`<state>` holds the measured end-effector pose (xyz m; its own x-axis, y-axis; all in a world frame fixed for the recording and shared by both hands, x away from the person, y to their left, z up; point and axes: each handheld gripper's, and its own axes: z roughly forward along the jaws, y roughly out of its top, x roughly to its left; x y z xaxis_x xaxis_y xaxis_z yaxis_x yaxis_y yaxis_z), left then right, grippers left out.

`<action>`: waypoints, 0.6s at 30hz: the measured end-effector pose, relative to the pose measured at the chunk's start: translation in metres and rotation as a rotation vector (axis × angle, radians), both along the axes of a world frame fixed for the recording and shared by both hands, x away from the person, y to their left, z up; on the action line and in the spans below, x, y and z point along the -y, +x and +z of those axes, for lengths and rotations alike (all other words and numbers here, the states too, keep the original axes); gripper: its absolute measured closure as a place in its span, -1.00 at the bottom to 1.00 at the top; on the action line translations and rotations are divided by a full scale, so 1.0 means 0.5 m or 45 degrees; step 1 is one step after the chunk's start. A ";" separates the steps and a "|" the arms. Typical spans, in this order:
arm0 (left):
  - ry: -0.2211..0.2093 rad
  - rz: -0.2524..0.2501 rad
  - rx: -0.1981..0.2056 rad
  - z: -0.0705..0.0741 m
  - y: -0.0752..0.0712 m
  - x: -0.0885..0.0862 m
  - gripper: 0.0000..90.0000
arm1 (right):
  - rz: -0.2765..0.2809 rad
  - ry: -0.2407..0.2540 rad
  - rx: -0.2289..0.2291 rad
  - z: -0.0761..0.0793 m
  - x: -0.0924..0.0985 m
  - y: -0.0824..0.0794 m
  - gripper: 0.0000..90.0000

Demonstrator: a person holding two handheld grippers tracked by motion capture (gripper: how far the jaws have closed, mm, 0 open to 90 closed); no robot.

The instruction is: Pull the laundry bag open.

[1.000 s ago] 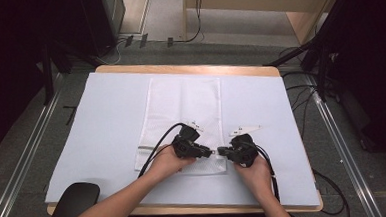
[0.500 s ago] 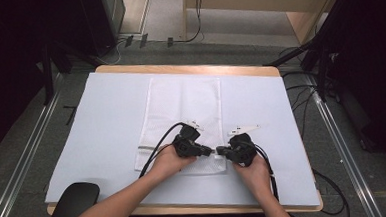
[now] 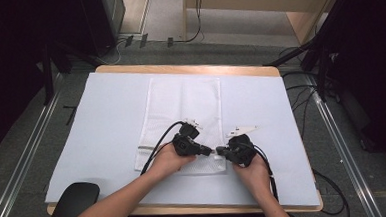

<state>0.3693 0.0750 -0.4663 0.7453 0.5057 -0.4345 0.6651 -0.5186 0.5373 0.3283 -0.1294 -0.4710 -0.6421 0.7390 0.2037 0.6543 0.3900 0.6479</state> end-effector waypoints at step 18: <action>0.009 -0.019 -0.069 0.017 0.018 -0.034 0.96 | 0.008 0.003 0.021 -0.003 0.003 -0.001 1.00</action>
<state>0.3784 0.0921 -0.4578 0.7282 0.4980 -0.4708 0.6854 -0.5323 0.4969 0.3279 -0.1307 -0.4725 -0.6502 0.7343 0.1948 0.6410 0.3926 0.6596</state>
